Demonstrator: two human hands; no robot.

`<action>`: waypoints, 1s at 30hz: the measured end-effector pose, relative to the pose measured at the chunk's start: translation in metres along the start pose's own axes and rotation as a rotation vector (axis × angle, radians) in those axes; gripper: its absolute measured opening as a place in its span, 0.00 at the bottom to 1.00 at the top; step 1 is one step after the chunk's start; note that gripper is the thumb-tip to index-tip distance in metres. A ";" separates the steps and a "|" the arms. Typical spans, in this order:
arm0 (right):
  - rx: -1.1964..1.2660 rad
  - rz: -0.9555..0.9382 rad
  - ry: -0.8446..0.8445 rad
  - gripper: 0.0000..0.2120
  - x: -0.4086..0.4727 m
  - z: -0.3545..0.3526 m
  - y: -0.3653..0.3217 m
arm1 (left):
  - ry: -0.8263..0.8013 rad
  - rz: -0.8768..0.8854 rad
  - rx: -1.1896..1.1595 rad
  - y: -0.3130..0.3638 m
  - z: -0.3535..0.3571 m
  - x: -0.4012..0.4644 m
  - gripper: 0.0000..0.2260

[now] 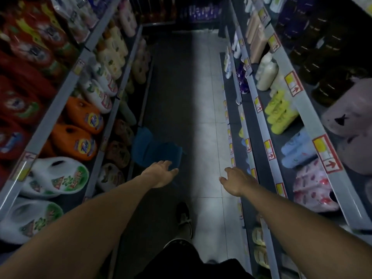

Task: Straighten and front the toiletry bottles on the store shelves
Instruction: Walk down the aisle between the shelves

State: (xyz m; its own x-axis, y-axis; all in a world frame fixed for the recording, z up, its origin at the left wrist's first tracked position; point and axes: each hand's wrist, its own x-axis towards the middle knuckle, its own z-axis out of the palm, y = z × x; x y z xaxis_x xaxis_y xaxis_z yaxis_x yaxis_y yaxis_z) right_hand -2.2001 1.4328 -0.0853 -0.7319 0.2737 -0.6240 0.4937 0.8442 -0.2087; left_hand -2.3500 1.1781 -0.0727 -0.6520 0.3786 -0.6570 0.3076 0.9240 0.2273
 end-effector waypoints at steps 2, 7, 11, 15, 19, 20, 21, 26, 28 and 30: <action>0.003 0.030 -0.016 0.30 0.023 -0.016 -0.005 | -0.002 0.020 0.005 -0.002 -0.021 0.023 0.32; 0.032 0.083 -0.009 0.30 0.083 -0.064 -0.022 | -0.034 0.081 0.040 -0.011 -0.075 0.083 0.32; 0.080 0.124 0.009 0.31 0.125 -0.091 -0.038 | -0.047 0.107 0.052 -0.015 -0.119 0.130 0.32; 0.114 0.163 0.021 0.30 0.152 -0.113 -0.043 | -0.079 0.148 0.067 -0.011 -0.145 0.169 0.33; 0.146 0.171 0.015 0.29 0.176 -0.131 -0.039 | -0.116 0.183 0.113 0.001 -0.164 0.209 0.34; 0.147 0.176 0.015 0.29 0.182 -0.135 -0.036 | -0.121 0.187 0.121 0.006 -0.168 0.219 0.34; 0.142 0.183 0.012 0.29 0.189 -0.139 -0.032 | -0.123 0.191 0.130 0.011 -0.171 0.229 0.35; 0.145 0.189 -0.005 0.29 0.227 -0.158 -0.006 | -0.157 0.208 0.128 0.045 -0.195 0.271 0.35; 0.151 0.186 0.017 0.26 0.244 -0.169 0.006 | -0.137 0.199 0.133 0.063 -0.207 0.288 0.37; 0.156 0.183 0.016 0.24 0.261 -0.183 0.019 | -0.123 0.185 0.146 0.084 -0.219 0.306 0.38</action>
State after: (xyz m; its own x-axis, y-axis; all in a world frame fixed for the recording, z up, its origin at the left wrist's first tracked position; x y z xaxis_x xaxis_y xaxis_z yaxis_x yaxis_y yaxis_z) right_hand -2.4684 1.6044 -0.1143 -0.6303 0.4239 -0.6504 0.6846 0.6986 -0.2080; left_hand -2.6752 1.3834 -0.0967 -0.4888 0.5225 -0.6986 0.5161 0.8188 0.2514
